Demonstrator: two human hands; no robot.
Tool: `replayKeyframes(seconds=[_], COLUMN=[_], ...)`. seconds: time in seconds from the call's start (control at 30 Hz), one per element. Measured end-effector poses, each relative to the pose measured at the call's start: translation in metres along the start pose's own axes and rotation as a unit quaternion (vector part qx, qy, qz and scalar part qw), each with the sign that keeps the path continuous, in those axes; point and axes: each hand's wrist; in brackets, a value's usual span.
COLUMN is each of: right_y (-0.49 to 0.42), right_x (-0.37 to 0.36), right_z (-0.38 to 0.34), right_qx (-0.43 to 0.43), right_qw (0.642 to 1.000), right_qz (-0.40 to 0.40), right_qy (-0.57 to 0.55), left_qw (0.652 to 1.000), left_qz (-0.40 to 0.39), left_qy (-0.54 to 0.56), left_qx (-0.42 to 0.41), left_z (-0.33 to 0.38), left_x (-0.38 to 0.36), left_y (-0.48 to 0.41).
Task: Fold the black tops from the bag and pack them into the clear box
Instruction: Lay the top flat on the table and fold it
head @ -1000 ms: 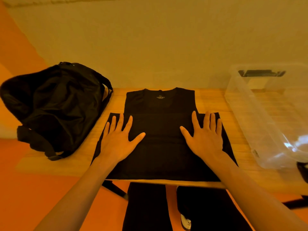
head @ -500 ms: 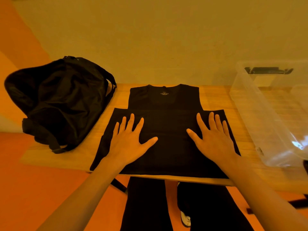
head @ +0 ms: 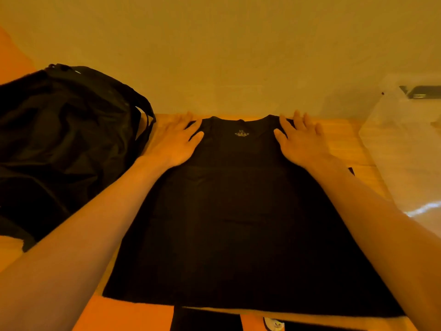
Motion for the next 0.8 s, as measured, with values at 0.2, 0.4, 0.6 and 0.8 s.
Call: replayKeyframes(seconds=[0.2,0.4,0.6,0.8], right_y=[-0.026,-0.049,-0.053,-0.052], right_x=[0.013,0.037,0.040,0.035], right_z=[0.004,0.000,0.000,-0.002], right_qx=[0.009,-0.062,-0.055,-0.050], right_qw=[0.992,0.964,0.946,0.946], right_qz=[0.116,0.043,0.017,0.034], right_qy=[-0.055,-0.254,-0.320,-0.320], left_qw=[0.987,0.976,0.962,0.958], left_qz=[0.114,0.017,0.000,-0.005], left_qy=[0.111,0.217,0.272,0.286], left_qx=[0.013,0.012,0.008,0.013], left_z=[-0.014,-0.013,-0.016,-0.018], left_x=[0.004,0.017,0.022,0.019], left_y=[-0.026,-0.049,-0.057,-0.059])
Point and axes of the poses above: each hand's wrist, its own y-axis away from the middle knuckle, its own x-axis out of the back of the hand, z = x × y, and after that the axes turned 10 degrees about -y, right-handed
